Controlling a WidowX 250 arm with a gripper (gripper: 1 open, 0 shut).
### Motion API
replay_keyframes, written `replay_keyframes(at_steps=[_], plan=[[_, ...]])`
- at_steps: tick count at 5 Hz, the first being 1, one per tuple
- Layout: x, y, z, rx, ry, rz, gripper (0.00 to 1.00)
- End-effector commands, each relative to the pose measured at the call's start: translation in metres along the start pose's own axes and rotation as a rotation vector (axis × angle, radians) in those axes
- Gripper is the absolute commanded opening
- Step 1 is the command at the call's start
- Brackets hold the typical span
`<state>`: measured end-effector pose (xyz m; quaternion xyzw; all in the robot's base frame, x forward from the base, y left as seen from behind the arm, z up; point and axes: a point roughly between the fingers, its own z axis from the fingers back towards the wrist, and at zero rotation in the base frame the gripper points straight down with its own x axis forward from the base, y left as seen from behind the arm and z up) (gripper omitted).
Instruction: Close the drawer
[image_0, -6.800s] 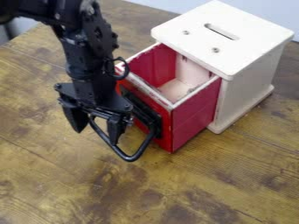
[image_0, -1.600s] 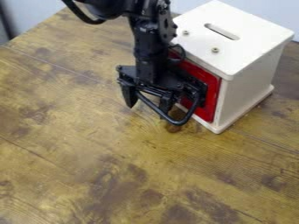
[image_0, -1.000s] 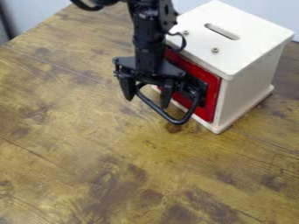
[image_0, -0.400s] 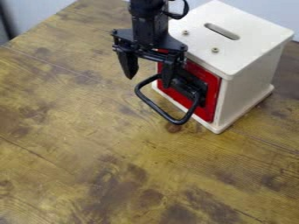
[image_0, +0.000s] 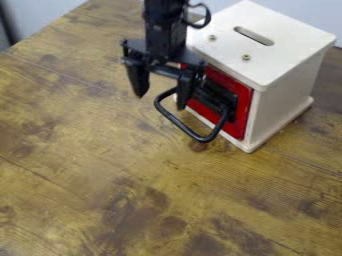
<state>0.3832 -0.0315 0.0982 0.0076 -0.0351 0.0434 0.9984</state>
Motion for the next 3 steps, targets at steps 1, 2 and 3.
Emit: replay_keyframes(at_steps=[1,2,3], plan=[[-0.008,0.014,0.049,-0.02,-0.135,0.087,1.0],[-0.009,0.013,0.07,-0.02,-0.14,0.121,1.0],[-0.009,0.008,0.081,-0.022,-0.145,0.136,1.0]])
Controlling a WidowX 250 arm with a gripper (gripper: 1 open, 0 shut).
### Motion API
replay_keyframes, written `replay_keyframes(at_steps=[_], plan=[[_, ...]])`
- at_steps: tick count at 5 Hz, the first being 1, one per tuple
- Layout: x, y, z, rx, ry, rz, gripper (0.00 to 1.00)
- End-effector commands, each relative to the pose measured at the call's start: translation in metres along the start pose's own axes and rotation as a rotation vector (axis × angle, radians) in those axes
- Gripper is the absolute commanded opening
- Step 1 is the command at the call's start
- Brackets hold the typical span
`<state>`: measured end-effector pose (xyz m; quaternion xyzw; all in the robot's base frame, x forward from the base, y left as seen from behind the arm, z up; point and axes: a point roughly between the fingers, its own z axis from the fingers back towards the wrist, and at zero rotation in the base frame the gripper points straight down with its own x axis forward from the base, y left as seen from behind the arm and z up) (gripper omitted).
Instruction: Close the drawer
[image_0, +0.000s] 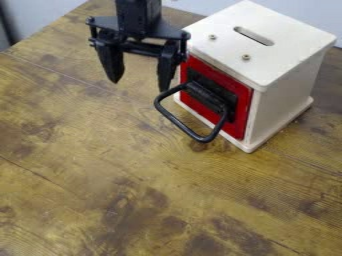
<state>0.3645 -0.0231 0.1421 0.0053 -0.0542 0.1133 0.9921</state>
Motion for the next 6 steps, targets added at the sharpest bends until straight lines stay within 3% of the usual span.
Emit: replay_keyframes(at_steps=[1,4,6], plan=[[0.001,-0.013,0.03,-0.023,-0.098,0.011,1.0],[-0.008,-0.016,0.019,-0.017,-0.059,0.026,1.0],[-0.018,-0.017,0.023,-0.044,-0.079,-0.007,1.0]])
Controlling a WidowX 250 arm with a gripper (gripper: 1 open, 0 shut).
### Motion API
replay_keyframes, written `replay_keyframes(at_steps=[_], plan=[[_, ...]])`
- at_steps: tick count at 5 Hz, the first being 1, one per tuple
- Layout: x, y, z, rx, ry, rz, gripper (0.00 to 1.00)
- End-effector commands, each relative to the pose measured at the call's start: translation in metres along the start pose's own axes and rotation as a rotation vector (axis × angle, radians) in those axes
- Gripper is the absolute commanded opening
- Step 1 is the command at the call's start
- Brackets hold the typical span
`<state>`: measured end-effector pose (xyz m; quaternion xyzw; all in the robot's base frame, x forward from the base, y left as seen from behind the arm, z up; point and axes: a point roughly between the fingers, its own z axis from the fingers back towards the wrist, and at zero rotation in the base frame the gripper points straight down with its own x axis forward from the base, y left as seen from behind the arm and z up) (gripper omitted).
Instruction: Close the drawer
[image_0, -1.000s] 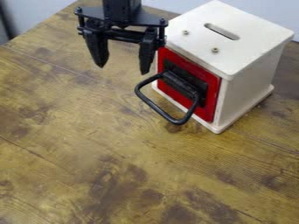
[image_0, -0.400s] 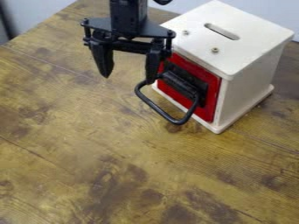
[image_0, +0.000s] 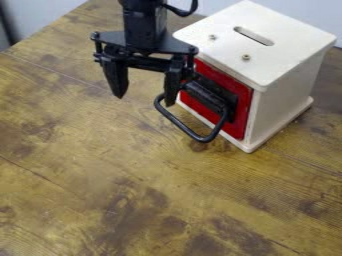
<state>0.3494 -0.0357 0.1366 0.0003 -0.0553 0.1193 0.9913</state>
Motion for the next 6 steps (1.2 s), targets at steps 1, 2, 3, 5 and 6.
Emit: replay_keyframes(at_steps=[1,2,3,5,6], plan=[[-0.006,-0.01,0.026,-0.025,-0.07,-0.052,1.0],[0.003,-0.013,0.013,-0.023,-0.066,-0.103,1.0],[0.011,-0.014,0.002,-0.022,-0.048,-0.153,1.0],[0.018,0.005,0.026,-0.012,-0.075,-0.013,1.0],[0.012,-0.016,0.027,-0.024,-0.09,-0.015,1.0]])
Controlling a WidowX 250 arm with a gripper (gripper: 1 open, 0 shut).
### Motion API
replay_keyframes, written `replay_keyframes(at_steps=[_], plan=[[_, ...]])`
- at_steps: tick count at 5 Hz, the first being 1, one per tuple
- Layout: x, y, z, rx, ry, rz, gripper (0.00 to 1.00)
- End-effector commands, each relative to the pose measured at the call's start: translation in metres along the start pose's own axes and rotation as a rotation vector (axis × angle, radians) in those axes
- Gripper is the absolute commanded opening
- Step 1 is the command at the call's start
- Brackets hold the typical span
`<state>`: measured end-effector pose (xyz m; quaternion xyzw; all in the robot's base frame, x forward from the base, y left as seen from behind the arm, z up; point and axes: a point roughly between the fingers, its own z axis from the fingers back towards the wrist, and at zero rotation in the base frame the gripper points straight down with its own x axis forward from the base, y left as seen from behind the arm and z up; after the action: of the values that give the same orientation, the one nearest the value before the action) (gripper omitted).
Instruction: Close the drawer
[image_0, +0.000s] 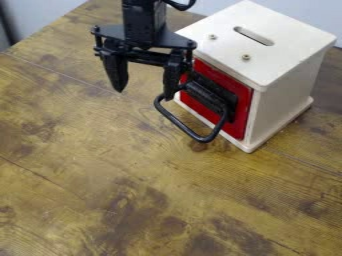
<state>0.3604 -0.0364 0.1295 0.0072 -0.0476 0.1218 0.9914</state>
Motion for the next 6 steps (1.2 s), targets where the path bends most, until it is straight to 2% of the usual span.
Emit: replay_keyframes(at_steps=[1,2,4,6], plan=[[-0.003,-0.023,0.03,-0.051,-0.105,-0.07,1.0],[-0.002,-0.02,0.021,-0.05,-0.088,-0.122,1.0],[0.006,-0.008,0.012,-0.025,-0.061,-0.074,1.0],[-0.001,0.006,-0.001,-0.035,-0.06,-0.141,1.0]])
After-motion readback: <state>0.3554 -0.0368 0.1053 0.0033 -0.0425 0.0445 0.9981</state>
